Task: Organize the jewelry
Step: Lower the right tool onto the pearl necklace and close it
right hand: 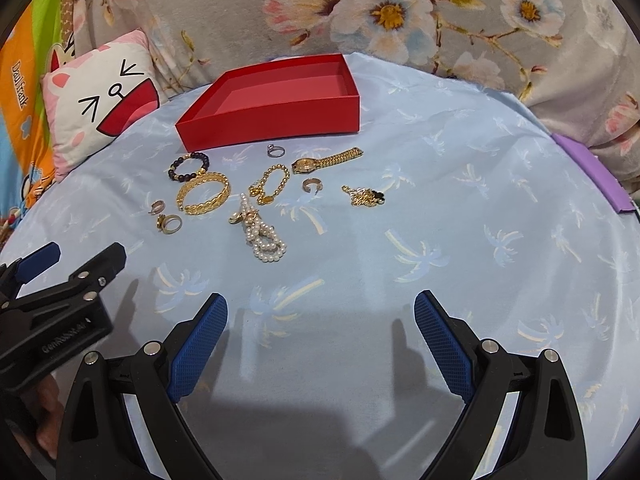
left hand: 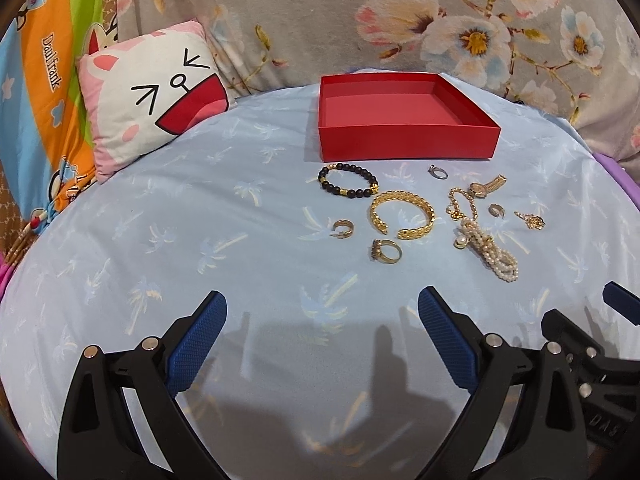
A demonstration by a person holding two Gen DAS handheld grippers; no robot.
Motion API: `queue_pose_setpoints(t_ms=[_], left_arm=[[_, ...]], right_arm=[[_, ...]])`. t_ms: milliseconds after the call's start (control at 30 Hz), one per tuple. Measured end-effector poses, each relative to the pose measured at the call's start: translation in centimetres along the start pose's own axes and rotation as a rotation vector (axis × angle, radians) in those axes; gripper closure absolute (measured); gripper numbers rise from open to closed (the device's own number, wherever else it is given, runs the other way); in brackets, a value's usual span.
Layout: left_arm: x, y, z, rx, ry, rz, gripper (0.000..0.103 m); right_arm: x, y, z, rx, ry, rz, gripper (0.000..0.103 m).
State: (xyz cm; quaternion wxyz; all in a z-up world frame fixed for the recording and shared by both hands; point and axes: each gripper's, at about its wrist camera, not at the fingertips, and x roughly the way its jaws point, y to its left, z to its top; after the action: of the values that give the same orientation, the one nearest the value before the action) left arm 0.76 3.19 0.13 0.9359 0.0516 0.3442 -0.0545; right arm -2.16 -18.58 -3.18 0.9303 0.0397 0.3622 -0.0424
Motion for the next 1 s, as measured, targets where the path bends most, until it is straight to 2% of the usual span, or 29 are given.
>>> queue_pose_setpoints(t_ms=[67,167,367,467,633,700,833,900,1000], left_arm=[[0.3,1.0,0.1,-0.015,0.014,-0.014,0.009],[1.3,2.4,0.6,-0.055,0.054,-0.044,0.009],[2.0,3.1,1.1,-0.05,0.049,-0.047,0.009],[2.5,3.1,1.1,-0.049,0.069,-0.062,0.009],[2.8,3.5,1.1,-0.072,0.081,-0.084,0.009],[3.0,3.5,1.1,-0.075,0.09,-0.088,0.009],[3.2,3.5,1.1,-0.076,0.1,-0.09,0.009],[3.2,3.5,1.1,-0.077,0.104,-0.094,0.009],[3.3,3.4,1.0,-0.074,0.107,-0.101,0.009]], right_arm=[[0.5,0.0,0.4,-0.008,0.019,0.02,0.01],[0.9,0.6,1.1,-0.074,0.014,-0.002,0.01],[2.0,1.8,3.7,-0.171,-0.008,0.028,0.016],[3.5,2.1,4.9,-0.162,0.028,0.073,0.025],[5.6,2.8,5.4,-0.163,0.07,0.1,0.039],[6.2,2.9,5.4,-0.159,0.089,0.114,0.05],[6.5,3.0,5.2,-0.156,0.103,0.134,0.066],[6.4,2.8,5.2,-0.153,0.102,0.139,0.079],[6.4,2.5,5.2,-0.152,0.104,0.148,0.084]])
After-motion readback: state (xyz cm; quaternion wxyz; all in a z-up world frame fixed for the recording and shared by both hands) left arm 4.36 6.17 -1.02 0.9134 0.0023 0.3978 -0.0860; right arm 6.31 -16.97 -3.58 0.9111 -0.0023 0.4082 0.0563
